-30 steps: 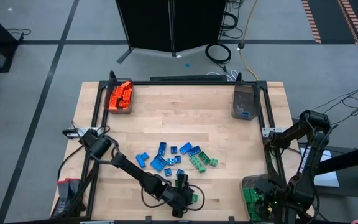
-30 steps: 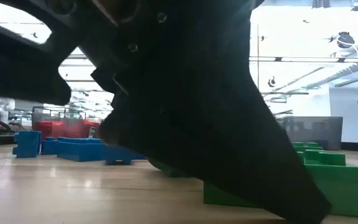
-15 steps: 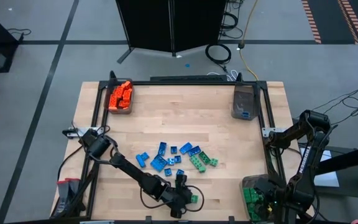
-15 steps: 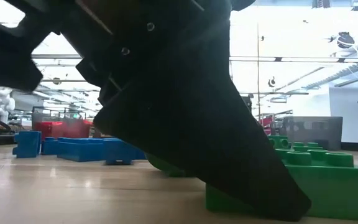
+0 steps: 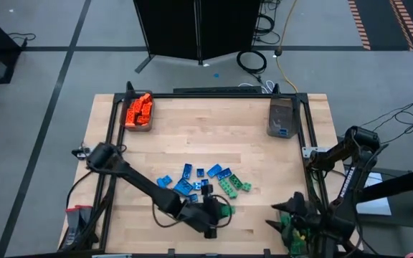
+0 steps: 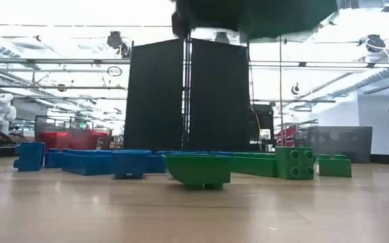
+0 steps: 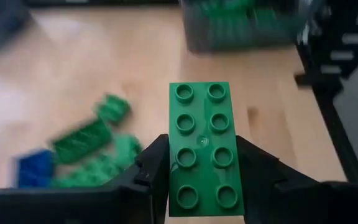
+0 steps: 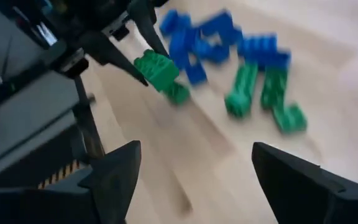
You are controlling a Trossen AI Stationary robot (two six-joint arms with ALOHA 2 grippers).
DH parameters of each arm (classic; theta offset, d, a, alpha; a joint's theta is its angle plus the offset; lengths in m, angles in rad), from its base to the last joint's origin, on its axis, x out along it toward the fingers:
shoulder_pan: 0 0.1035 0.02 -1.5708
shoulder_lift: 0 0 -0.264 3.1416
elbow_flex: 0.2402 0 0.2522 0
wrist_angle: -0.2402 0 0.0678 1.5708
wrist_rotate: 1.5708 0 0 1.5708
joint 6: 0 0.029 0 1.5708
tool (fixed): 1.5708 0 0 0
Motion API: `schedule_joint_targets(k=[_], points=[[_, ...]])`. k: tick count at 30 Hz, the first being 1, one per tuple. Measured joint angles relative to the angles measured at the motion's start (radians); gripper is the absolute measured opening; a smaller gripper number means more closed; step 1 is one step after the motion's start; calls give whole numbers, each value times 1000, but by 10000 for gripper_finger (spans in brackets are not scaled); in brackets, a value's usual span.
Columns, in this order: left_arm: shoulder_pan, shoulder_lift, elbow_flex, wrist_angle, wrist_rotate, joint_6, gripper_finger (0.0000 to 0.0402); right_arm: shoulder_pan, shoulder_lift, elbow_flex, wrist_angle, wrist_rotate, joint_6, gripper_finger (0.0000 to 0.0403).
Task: Sort blocks
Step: Put the green game piece into the bottom right black bin
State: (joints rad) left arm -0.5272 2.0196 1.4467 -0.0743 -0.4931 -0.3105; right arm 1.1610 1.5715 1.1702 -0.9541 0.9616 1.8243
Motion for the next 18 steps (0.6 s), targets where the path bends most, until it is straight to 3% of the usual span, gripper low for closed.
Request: schedule_joint_targets(k=[5, 11, 14, 18], points=[[17, -89, 0, 94, -93, 95, 131, -68, -7, 1, 71, 143, -143, 302], [17, -149, 2, 111, -148, 125, 131, -140, -26, 13, 175, 425, -367, 324], [19, -159, 2, 135, -171, 141, 131, -186, -47, 71, 177, 448, -493, 347], [17, -160, 2, 175, -172, 155, 131, -261, -56, 177, 179, 340, -749, 372]])
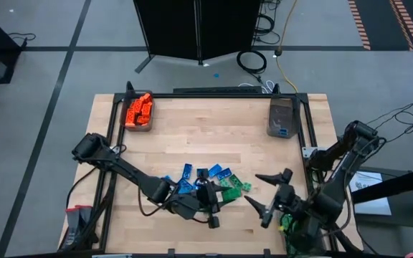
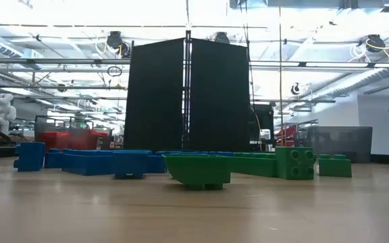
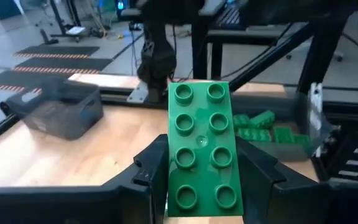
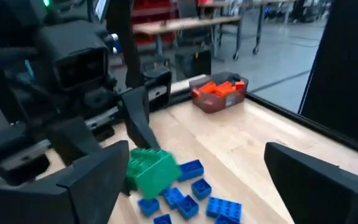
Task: Sort blocks
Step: Put the green game piece into the bottom right black bin
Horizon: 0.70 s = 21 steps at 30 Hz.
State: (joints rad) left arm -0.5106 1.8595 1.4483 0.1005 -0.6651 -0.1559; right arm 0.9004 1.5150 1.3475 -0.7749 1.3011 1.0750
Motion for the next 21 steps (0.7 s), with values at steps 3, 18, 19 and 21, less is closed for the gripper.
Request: schedule_joint_targets(k=[3, 18, 19, 21], points=[[3, 0, 0, 8, -65, 16, 131, -57, -1, 87, 5, -93, -113, 376], [3, 0, 0, 23, -314, 318, 131, -210, -21, 222, -225, -413, 220, 366], [3, 0, 1, 26, -314, 324, 131, -218, -18, 222, -232, -432, 222, 366], [3, 0, 1, 26, -314, 328, 131, -233, -12, 222, -218, -442, 214, 366]])
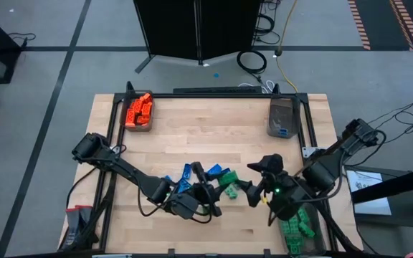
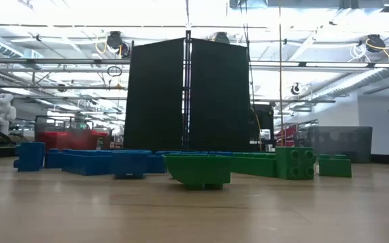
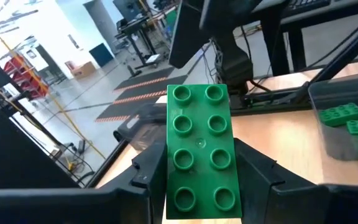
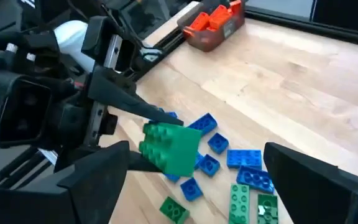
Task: Sort blocks
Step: Put the green game piece into the bottom right black bin
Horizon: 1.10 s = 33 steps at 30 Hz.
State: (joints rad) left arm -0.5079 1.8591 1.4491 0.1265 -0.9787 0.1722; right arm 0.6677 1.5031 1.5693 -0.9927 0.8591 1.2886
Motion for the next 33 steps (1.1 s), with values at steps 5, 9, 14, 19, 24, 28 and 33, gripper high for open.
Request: schedule_joint_targets(k=[5, 9, 14, 19, 24, 28, 33], points=[[2, 0, 0, 0, 0, 1, 131, -22, 2, 0, 83, -15, -77, 366], [2, 0, 0, 1, 0, 33, 131, -45, 5, 0, 122, -112, -127, 366], [2, 0, 1, 41, 0, 79, 131, -72, 15, -16, 136, -167, -143, 366], [2, 0, 1, 53, 0, 80, 131, -91, 14, -23, 156, -190, -154, 365], [-3, 0, 1, 53, 0, 79, 131, -99, 14, -23, 159, -208, -161, 333], [-3, 0, 1, 54, 0, 79, 131, -105, 14, -23, 156, -213, -172, 287], [-3, 0, 1, 79, 0, 89, 131, -118, 14, -23, 150, -240, -178, 211]])
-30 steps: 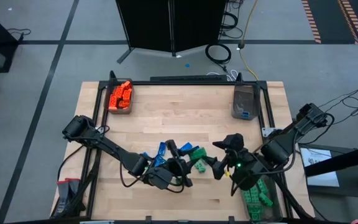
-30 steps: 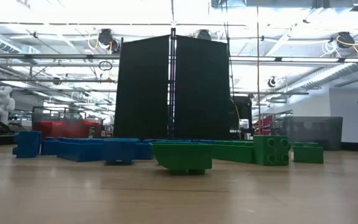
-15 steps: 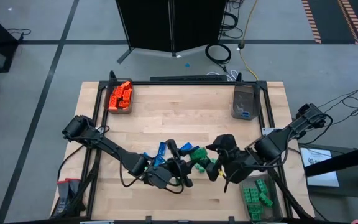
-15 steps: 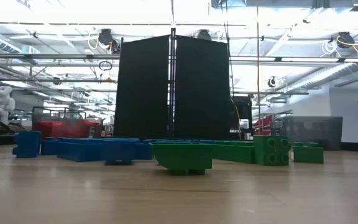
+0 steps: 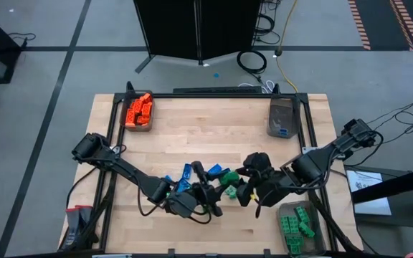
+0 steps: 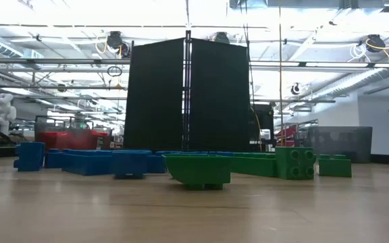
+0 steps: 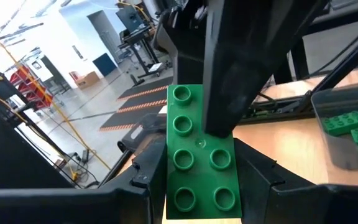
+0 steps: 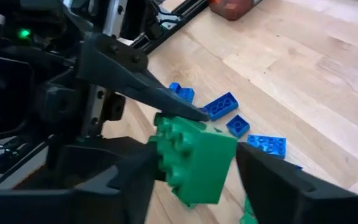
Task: Sort blocks
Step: Put the green game piece into the bottom right black bin
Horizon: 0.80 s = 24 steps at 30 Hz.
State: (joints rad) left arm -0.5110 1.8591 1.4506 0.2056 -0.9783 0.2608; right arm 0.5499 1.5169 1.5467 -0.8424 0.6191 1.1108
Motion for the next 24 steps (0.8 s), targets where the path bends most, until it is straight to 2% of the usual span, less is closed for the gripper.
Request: schedule_joint_targets(k=[8, 16, 20, 24], points=[[1, 0, 0, 43, -8, 70, 131, -1, -3, 1, 12, 5, 3, 88], [1, 0, 0, 43, 1, 66, 136, -1, -3, 1, 7, 4, -15, 82], [0, -1, 0, 44, 10, 51, 219, -1, 1, -3, -29, 2, -55, 82], [-11, -3, 0, 25, -17, 51, 294, -2, 1, -3, -64, 11, -23, 82]])
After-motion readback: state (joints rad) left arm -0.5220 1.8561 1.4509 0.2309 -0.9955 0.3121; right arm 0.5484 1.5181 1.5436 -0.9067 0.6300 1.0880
